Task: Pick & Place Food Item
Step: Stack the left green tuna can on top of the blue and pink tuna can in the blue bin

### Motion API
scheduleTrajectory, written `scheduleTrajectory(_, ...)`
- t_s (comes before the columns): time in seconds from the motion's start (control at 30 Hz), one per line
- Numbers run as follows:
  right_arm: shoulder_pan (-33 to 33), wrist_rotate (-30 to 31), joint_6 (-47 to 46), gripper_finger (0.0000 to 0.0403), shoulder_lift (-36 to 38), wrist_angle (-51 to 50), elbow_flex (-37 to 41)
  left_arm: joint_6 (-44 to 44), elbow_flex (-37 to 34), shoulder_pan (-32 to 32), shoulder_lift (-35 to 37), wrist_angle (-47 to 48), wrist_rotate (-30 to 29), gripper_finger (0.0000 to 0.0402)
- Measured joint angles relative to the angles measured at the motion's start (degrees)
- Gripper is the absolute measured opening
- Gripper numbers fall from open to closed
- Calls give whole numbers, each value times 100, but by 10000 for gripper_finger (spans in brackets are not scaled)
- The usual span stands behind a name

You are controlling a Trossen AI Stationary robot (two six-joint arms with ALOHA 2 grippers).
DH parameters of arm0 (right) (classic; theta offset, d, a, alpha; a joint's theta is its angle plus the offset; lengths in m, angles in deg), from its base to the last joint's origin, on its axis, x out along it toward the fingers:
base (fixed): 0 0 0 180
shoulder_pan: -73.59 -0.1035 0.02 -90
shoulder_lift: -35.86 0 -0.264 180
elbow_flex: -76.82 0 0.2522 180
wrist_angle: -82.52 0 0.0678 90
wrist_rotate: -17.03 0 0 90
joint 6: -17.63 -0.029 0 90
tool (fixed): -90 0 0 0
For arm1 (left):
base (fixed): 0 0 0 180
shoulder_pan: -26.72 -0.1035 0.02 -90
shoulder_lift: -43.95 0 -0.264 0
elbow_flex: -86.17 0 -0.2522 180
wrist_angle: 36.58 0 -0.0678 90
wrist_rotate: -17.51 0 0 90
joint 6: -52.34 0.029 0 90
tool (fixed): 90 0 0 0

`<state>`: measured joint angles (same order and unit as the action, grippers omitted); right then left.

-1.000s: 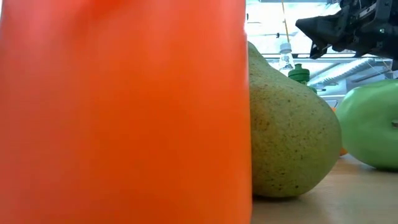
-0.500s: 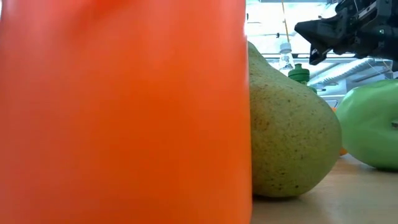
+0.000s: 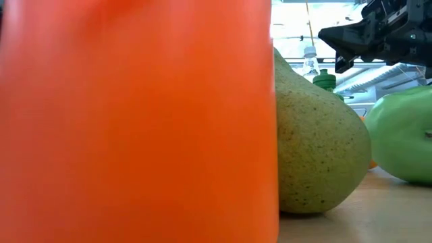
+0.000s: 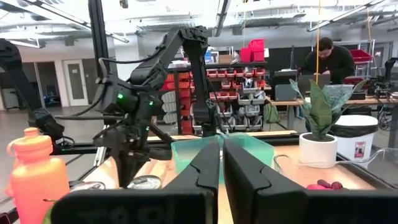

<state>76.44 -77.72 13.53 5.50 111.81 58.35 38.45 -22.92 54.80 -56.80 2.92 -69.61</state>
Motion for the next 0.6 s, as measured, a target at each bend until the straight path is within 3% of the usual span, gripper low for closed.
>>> scheduleTrajectory(0.6, 0, 2, 278, 20, -423, -333, 0, 1548, -26, -1973, -20, -501, -650, 51)
